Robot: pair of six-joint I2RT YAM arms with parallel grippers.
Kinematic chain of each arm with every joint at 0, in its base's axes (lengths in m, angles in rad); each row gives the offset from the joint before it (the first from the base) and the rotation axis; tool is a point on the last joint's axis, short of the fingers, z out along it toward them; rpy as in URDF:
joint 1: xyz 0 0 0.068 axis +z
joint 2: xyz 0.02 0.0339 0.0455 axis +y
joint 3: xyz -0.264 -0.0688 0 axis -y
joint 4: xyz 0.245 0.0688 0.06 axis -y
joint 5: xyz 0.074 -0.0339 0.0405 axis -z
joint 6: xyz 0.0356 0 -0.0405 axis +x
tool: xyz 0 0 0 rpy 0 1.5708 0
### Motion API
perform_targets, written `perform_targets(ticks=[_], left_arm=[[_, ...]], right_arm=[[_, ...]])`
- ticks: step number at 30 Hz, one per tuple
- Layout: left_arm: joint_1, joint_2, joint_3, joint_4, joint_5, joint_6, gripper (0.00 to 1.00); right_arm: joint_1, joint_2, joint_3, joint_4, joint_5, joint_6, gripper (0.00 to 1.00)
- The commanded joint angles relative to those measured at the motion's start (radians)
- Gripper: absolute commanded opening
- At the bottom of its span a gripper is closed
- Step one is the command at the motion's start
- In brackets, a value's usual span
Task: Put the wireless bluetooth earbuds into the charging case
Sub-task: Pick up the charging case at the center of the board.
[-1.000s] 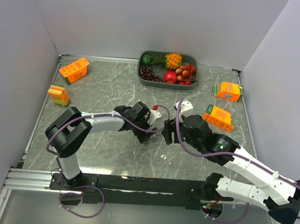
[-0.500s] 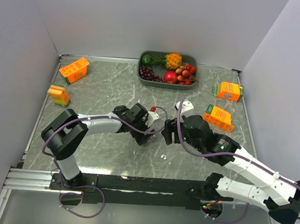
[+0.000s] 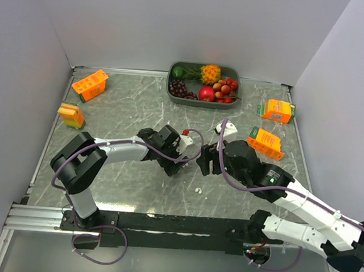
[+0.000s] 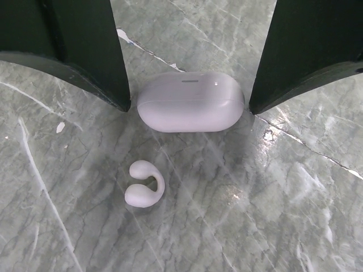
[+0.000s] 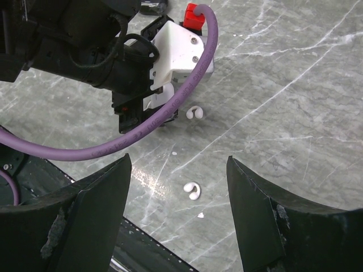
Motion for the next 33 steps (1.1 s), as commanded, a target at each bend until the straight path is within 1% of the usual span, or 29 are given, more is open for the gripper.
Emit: perform_targets(ticks=[1,4,8,16,19,22,23,25,26,32,33], left_arm=[[-0.008,0.042,-0.005,-0.102,0.032,-0.041,0.9],[-0.008,0.036,-0.009,-0.104,0.026,-0.043,0.86],[-0.009,0.038,-0.011,-0.108,0.031,-0.041,0.78],[-0.009,0.039,-0.011,-0.105,0.046,-0.044,0.72],[-0.009,0.033,-0.014,-0.096,0.048,-0.047,0.65],[-0.011,0.018,-0.022,-0.082,0.043,-0.055,0.49],[-0.011,0.004,-0.031,-0.075,0.04,-0.055,0.37],[-0.012,-0.011,-0.038,-0.062,0.029,-0.061,0.21],[-0.014,-0.018,-0.043,-0.055,0.016,-0.061,0.01],[-0.017,-0.028,-0.048,-0.042,-0.055,-0.075,0.01],[-0.019,-0.033,-0.051,-0.032,-0.082,-0.108,0.01]], right_arm=[[-0.003,-0.022,0.008,0.001,0.007,0.012,0.75],[-0.003,-0.021,0.005,0.004,0.006,0.013,0.75],[-0.003,-0.022,0.003,0.007,0.006,0.013,0.75],[-0.003,-0.029,-0.004,0.009,0.009,0.013,0.75],[-0.004,-0.027,-0.006,0.007,0.013,0.013,0.75],[-0.003,-0.032,-0.01,0.009,0.013,0.018,0.75],[-0.003,-0.033,-0.015,0.01,0.013,0.02,0.75],[-0.004,-0.035,-0.013,0.012,0.013,0.021,0.75],[-0.003,-0.035,-0.013,0.013,0.013,0.023,0.75],[-0.004,-0.038,0.002,0.01,0.018,0.026,0.75],[-0.004,-0.042,0.008,0.001,0.024,0.027,0.75]])
